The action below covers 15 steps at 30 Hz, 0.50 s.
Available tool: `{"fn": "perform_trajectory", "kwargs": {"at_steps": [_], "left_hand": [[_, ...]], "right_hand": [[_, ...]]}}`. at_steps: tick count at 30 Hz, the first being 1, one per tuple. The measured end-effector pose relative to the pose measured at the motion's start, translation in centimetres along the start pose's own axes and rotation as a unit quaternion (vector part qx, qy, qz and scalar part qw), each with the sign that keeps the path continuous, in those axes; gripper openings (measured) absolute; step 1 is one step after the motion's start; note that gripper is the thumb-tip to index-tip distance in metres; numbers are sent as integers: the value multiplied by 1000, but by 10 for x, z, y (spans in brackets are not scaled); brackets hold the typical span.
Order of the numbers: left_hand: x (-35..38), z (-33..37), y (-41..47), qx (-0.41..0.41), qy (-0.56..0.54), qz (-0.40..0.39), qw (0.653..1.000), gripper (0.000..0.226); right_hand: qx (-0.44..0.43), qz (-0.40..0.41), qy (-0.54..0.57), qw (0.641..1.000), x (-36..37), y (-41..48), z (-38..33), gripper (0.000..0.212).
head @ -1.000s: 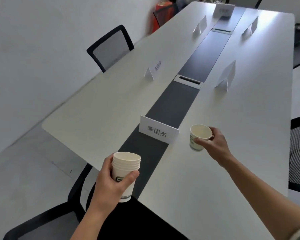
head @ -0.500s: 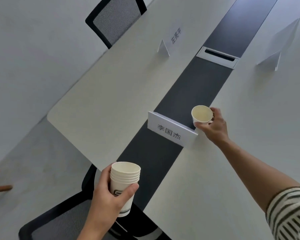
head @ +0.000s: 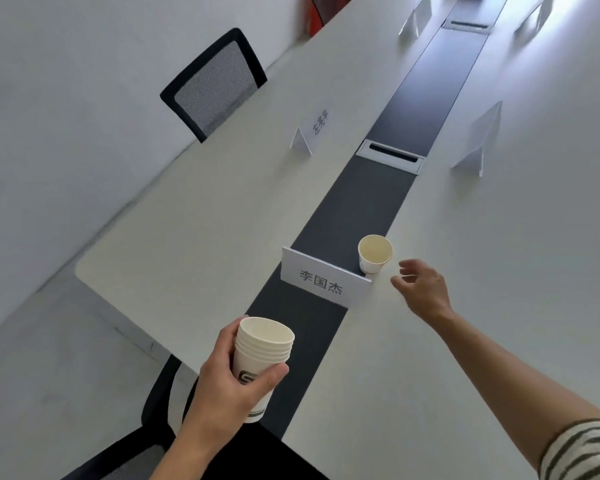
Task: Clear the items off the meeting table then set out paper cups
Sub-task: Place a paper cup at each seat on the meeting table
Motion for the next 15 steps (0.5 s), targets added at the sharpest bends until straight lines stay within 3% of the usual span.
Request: {"fn": "perform_trajectory", "kwargs": {"at_steps": [10, 15], "left_hand": [[28, 36, -45, 150, 37, -120, 981, 78], [67, 45, -84, 203, 66, -198, 957, 80]], "right_hand": [[-79, -53, 123, 988, -53, -196, -73, 4], [-57, -59, 177, 981, -63, -277, -73, 6]]}}
Point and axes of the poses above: each hand's wrist, its own y-axis towards the middle knuckle, its own x-axis out of the palm, z = x × y, the point moved 7 cm from there along y, towards the middle knuckle, and after that the axes turned 1 degree about y, right-handed, at the moved point
